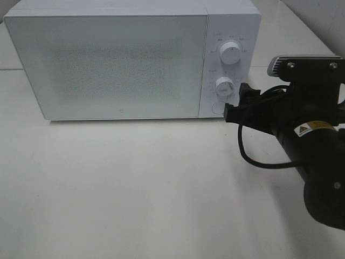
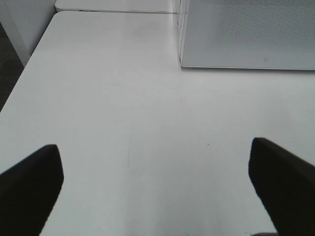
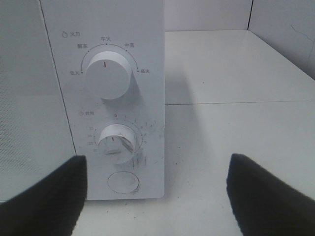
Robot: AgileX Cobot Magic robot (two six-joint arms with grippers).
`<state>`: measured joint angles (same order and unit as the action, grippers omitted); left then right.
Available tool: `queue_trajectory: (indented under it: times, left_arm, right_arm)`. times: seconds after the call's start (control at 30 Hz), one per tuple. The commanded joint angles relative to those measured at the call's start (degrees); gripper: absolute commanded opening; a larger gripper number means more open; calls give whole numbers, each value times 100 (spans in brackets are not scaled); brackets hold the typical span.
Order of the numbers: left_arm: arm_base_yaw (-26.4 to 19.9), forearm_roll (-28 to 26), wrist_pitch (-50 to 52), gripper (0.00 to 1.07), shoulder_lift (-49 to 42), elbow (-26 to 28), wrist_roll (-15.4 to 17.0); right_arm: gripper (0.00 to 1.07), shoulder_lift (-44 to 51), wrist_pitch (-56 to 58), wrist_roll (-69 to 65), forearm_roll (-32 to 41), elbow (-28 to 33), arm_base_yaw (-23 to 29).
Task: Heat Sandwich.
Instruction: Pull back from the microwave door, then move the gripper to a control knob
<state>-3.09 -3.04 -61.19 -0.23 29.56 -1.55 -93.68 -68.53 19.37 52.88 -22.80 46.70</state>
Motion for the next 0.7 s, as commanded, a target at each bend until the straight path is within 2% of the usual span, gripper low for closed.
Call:
queue_trajectory:
  times: [0.03, 0.43, 0.7]
  left_arm:
    - [-17, -52, 0, 98, -115, -6, 23]
    - [-17, -52, 0, 98, -109, -6, 23]
    - [-17, -52, 0, 98, -109, -6, 23]
  right_arm:
    - [76, -241, 172, -11, -275, -246, -189]
    - [76, -1197, 447, 17, -642, -1100, -264]
    - [76, -1621, 716, 17, -871, -1587, -665]
